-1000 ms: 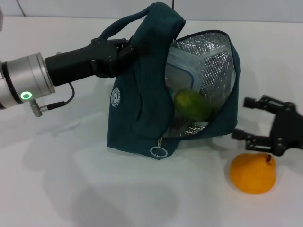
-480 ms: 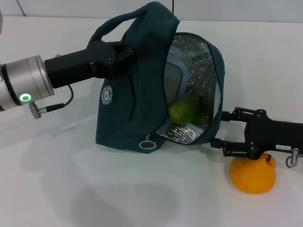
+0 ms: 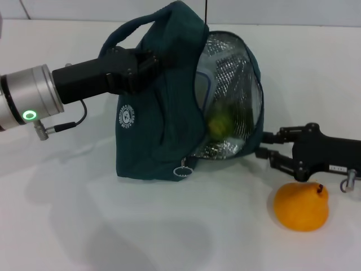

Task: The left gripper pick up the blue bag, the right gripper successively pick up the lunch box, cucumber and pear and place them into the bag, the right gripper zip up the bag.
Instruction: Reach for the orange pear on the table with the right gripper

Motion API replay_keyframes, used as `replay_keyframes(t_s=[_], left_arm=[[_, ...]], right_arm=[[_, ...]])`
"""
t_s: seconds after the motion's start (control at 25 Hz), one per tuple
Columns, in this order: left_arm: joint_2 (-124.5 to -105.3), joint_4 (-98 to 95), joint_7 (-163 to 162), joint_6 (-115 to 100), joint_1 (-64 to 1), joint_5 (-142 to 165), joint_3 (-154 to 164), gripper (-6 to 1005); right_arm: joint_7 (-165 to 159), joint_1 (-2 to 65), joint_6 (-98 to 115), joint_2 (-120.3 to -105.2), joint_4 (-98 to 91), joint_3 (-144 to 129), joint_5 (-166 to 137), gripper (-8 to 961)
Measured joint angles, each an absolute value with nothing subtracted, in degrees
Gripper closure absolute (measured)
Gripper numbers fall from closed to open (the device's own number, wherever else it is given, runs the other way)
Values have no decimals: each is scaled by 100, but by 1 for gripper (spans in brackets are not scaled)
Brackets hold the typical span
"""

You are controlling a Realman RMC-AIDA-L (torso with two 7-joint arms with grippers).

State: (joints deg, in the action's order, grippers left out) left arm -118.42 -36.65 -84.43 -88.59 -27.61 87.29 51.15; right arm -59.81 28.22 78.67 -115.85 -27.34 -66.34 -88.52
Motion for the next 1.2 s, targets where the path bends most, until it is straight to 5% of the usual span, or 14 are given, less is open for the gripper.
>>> replay_keyframes(t_s=[0.36,1.04,1.2], left_arm=[[-11872,-3658,-8322,-8866,-2765,8723,5142,946],[-11922,-3621,-8069,-9028,-2636,8690,5142,946],[-11920,-3621,-8067,-9029,-2658,8687,5143,946]], right_arm=[[-4984,2762,7923,-11618,-2611,-6818,-7727,891],[-4976,1905,8123,-11414,-2979,-6793,-7373,935],[-4992,1940,7719,-11496,-3002,-6850,-7629,805]])
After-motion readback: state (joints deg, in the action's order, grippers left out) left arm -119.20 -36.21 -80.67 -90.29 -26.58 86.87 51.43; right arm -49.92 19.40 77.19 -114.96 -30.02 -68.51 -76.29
